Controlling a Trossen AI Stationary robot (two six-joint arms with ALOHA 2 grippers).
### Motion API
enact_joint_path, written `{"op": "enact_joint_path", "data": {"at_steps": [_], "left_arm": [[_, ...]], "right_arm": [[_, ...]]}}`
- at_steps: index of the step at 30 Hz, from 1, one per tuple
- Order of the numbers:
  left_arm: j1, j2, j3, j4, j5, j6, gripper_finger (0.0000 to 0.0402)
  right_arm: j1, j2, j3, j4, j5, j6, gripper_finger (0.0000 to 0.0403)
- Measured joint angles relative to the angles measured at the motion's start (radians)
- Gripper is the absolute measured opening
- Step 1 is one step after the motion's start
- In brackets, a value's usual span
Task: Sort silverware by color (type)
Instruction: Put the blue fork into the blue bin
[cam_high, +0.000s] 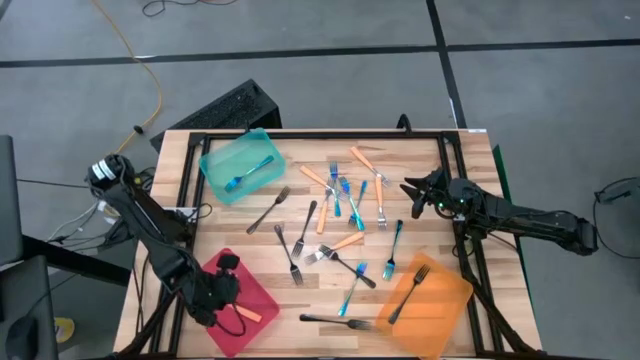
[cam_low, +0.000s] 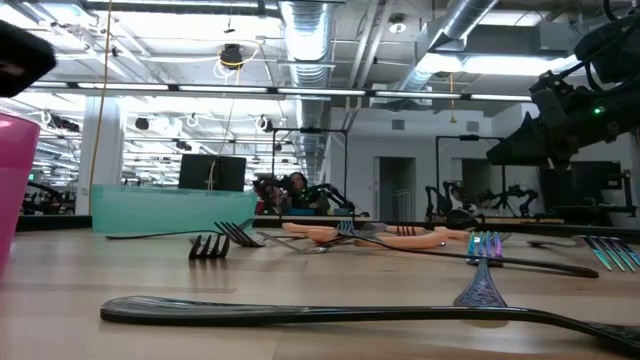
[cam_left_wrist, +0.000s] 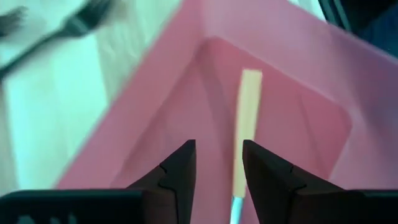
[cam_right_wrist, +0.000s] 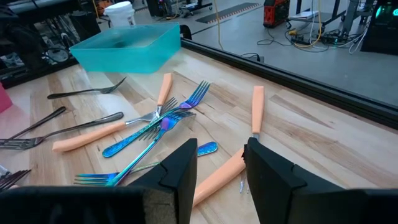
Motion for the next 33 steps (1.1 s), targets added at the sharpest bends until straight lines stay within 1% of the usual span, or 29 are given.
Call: {"op": "enact_joint_path", "data": {"at_steps": [8,11,18,22,24,29,33], "left_arm": [[0.105,-0.128,0.0,-0.033,-0.017,-0.021,0.0116],[0.147,-0.175,0.0,-0.033,-0.076,-0.044,0.0116],[0.271,-0.264,0.0,-0.031,-0.263,-0.108,0.0116],[0.363,-0.273,0.0,-0.031,-0.339,-0.134,0.0116],[0.412,-0.272,0.0,-0.031,-0.36,-0.141,0.0116],[0.53,-0.24,0.0,-0.033,-0.372,-0.101,0.0116],[0.63,-0.214,0.0,-0.05,-0.366,-0.122,0.0116]], "right_arm": [[0.0,0.0,0.0,0.0,0.0,0.0,0.0155],[0.0,0.0,0.0,0.0,0.0,0.0,0.0155],[0.0,0.0,0.0,0.0,0.0,0.0,0.0155],[0.0,0.0,0.0,0.0,0.0,0.0,0.0155],[0.0,0.0,0.0,0.0,0.0,0.0,0.0155],[0.0,0.0,0.0,0.0,0.0,0.0,0.0155],[0.0,0.0,0.0,0.0,0.0,0.0,0.0155]]}}
